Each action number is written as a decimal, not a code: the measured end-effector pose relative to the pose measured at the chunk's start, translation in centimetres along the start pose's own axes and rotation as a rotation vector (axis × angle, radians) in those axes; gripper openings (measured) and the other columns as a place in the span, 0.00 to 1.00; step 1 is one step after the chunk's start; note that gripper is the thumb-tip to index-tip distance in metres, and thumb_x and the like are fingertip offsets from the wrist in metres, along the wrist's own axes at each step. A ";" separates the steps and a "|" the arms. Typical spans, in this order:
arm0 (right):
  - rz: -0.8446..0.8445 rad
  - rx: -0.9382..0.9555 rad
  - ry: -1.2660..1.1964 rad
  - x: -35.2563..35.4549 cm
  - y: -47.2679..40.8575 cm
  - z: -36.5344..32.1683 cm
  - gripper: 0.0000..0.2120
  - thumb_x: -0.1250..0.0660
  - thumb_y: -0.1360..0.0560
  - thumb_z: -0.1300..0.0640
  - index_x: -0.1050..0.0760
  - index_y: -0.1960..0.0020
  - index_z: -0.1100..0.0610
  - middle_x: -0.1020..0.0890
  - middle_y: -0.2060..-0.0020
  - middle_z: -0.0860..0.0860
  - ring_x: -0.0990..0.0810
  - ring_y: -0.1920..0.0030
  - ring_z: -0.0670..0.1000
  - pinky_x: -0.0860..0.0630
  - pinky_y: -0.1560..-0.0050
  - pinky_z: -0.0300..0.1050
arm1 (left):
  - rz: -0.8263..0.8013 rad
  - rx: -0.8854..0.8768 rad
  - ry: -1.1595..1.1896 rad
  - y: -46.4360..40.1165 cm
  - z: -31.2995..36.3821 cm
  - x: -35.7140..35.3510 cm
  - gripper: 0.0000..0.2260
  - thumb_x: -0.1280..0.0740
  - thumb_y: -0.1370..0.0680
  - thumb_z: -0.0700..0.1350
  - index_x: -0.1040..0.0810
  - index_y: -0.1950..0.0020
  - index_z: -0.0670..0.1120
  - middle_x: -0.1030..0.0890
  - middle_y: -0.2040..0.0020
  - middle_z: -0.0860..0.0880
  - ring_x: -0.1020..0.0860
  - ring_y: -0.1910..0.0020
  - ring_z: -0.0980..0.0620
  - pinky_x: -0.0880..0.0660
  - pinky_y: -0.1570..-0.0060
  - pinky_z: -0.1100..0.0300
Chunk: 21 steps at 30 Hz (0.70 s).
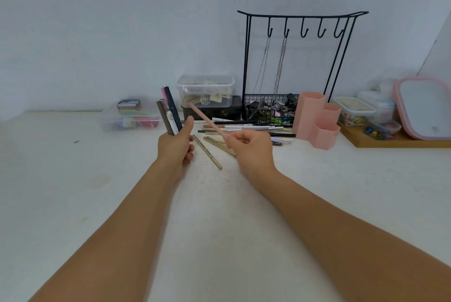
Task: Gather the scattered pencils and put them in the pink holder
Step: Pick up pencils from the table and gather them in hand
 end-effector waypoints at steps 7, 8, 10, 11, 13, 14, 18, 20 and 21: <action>-0.209 -0.254 -0.477 -1.8 1.0 -0.1 0.05 0.27 0.24 0.60 0.16 0.57 0.60 0.21 0.67 0.52 0.31 0.70 0.45 0.33 0.73 0.34 | -0.167 -0.027 0.058 0.3 0.0 0.0 0.21 0.27 0.27 0.64 0.28 0.60 0.48 0.29 0.71 0.51 0.33 0.73 0.54 0.36 0.76 0.62; -0.232 -0.262 -0.489 -2.0 1.1 -0.1 0.05 0.27 0.24 0.60 0.17 0.56 0.60 0.21 0.66 0.52 0.32 0.71 0.45 0.34 0.73 0.34 | -0.189 -0.031 0.067 0.4 0.1 0.0 0.21 0.27 0.28 0.64 0.28 0.61 0.48 0.29 0.72 0.52 0.34 0.73 0.54 0.37 0.76 0.63; -0.266 -0.252 -0.461 -2.4 1.2 -0.1 0.06 0.28 0.23 0.59 0.17 0.56 0.60 0.22 0.67 0.52 0.32 0.72 0.44 0.35 0.74 0.34 | -0.230 -0.040 0.084 0.7 0.1 0.0 0.22 0.27 0.30 0.65 0.26 0.61 0.47 0.30 0.72 0.52 0.35 0.73 0.55 0.39 0.77 0.64; -0.279 -0.242 -0.433 -2.5 1.3 -0.1 0.07 0.28 0.23 0.58 0.18 0.57 0.61 0.22 0.68 0.51 0.33 0.73 0.44 0.35 0.74 0.35 | -0.242 -0.046 0.083 0.8 0.2 0.0 0.22 0.26 0.32 0.66 0.24 0.60 0.47 0.30 0.72 0.52 0.35 0.73 0.55 0.39 0.77 0.64; -0.299 -0.220 -0.373 -2.8 1.2 0.0 0.09 0.28 0.22 0.57 0.18 0.58 0.60 0.24 0.73 0.48 0.34 0.75 0.44 0.37 0.74 0.36 | -0.256 -0.057 0.075 0.9 0.3 0.0 0.24 0.24 0.38 0.66 0.23 0.60 0.47 0.31 0.72 0.52 0.35 0.74 0.55 0.39 0.76 0.64; -0.307 -0.206 -0.352 -2.9 1.1 0.1 0.09 0.28 0.22 0.57 0.18 0.58 0.61 0.24 0.75 0.47 0.34 0.75 0.44 0.37 0.75 0.36 | -0.267 -0.065 0.067 0.9 0.3 0.0 0.22 0.22 0.38 0.63 0.23 0.61 0.48 0.31 0.72 0.52 0.35 0.74 0.55 0.40 0.76 0.63; -0.331 -0.106 -0.254 -3.5 1.4 0.3 0.06 0.27 0.23 0.58 0.16 0.56 0.60 0.20 0.70 0.49 0.31 0.74 0.43 0.33 0.74 0.34 | -0.270 -0.095 -0.007 0.7 0.0 -0.2 0.12 0.23 0.28 0.45 0.24 0.67 0.47 0.26 0.72 0.48 0.32 0.74 0.53 0.39 0.76 0.63; -0.318 -0.023 -0.164 -3.5 1.5 0.2 0.05 0.27 0.23 0.60 0.16 0.56 0.60 0.19 0.70 0.49 0.27 0.75 0.39 0.32 0.72 0.30 | -0.259 -0.088 -0.023 0.8 -0.2 -0.3 0.12 0.28 0.26 0.41 0.25 0.68 0.45 0.26 0.72 0.48 0.31 0.74 0.52 0.37 0.75 0.62; -0.304 0.024 -0.127 -3.5 1.5 0.1 0.04 0.27 0.24 0.61 0.16 0.56 0.60 0.19 0.70 0.48 0.25 0.75 0.38 0.30 0.70 0.28 | -0.251 -0.085 -0.021 0.9 -0.2 -0.4 0.11 0.29 0.25 0.41 0.26 0.67 0.44 0.26 0.72 0.48 0.30 0.75 0.52 0.37 0.75 0.62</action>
Point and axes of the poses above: each hand's wrist, its own y-axis away from the middle knuckle, its own x-axis out of the back of the hand, z = x × y, the point moved 2 cm from there along -y, towards the middle knuckle
